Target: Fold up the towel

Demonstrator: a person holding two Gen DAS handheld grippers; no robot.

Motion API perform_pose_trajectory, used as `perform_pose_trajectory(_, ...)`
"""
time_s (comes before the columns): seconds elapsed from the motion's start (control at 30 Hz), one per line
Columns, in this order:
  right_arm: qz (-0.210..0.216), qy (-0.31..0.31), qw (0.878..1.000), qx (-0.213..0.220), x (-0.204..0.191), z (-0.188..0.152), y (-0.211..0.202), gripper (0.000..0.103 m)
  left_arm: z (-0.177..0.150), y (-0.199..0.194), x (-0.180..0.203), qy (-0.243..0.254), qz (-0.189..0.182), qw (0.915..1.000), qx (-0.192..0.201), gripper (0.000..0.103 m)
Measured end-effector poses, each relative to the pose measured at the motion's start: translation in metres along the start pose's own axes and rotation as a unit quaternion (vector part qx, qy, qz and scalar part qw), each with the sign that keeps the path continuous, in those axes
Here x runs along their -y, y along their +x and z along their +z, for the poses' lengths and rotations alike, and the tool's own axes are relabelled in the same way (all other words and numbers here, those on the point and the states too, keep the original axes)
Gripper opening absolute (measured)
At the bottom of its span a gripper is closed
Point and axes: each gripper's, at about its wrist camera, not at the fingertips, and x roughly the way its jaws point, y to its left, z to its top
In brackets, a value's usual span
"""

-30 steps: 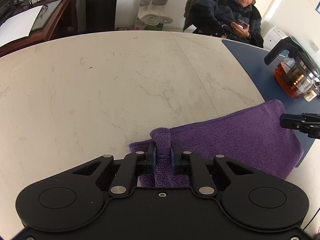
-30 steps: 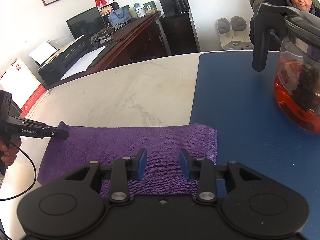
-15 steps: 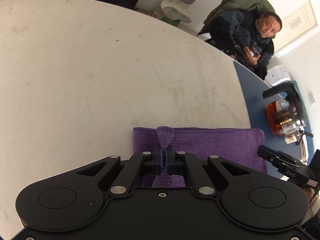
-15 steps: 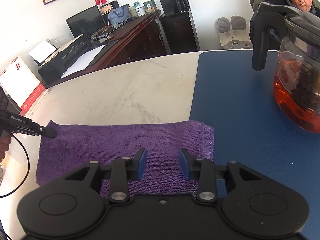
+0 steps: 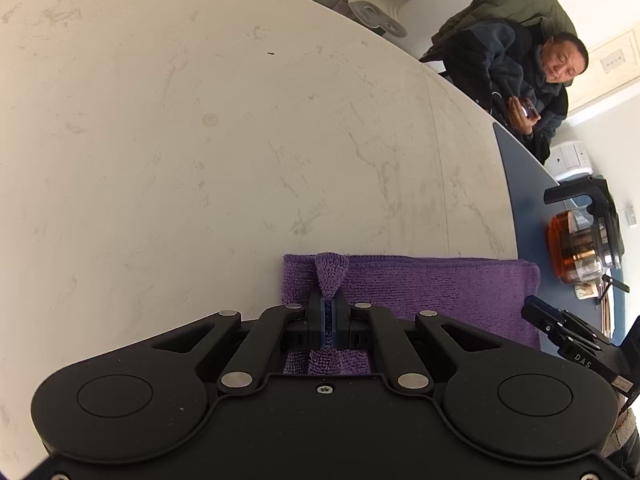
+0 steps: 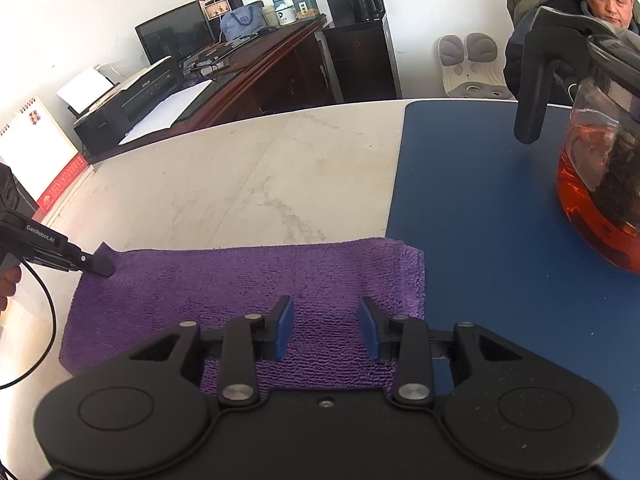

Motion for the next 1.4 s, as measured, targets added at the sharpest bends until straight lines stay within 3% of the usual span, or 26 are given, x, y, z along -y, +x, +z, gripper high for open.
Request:
perform_pose_trajectory(0.3,-0.011,-0.009,1.0,-0.006,-0.003,0.003,0.001,0.033,-0.003,-0.009,0.001,0.005,0.028,0.9996,0.001,0.008)
perform_pose_trajectory(0.5,-0.014,-0.009,1.0,-0.006,-0.004,0.003,0.002,0.033,-0.007,-0.01,0.01,0.044,0.063,0.997,-0.001,0.009)
perform_pose_trajectory(0.67,-0.015,-0.01,1.0,-0.005,-0.005,0.003,0.002,0.033,-0.011,-0.014,0.019,0.081,0.112,0.9904,-0.001,0.022)
perform_pose_trajectory(0.87,-0.011,-0.011,1.0,-0.003,-0.004,0.002,0.002,0.034,-0.02,-0.045,0.027,0.084,0.132,0.9872,0.032,0.022)
perform_pose_trajectory(1.0,-0.011,-0.011,1.0,0.0,-0.004,0.001,0.002,0.034,-0.019,-0.052,0.045,0.091,0.081,0.9901,0.071,0.026)
perform_pose_trajectory(1.1,-0.012,-0.013,1.0,0.0,-0.004,0.0,0.002,0.034,-0.018,-0.035,0.056,0.101,0.052,0.9911,0.07,0.026)
perform_pose_trajectory(1.27,-0.013,-0.013,1.0,0.004,-0.004,-0.001,0.002,0.034,-0.028,-0.007,0.045,0.086,0.063,0.9932,0.048,0.026)
perform_pose_trajectory(1.4,-0.013,-0.014,1.0,0.006,-0.004,-0.001,0.002,0.034,-0.039,-0.011,0.029,0.074,0.056,0.9946,0.047,0.022)
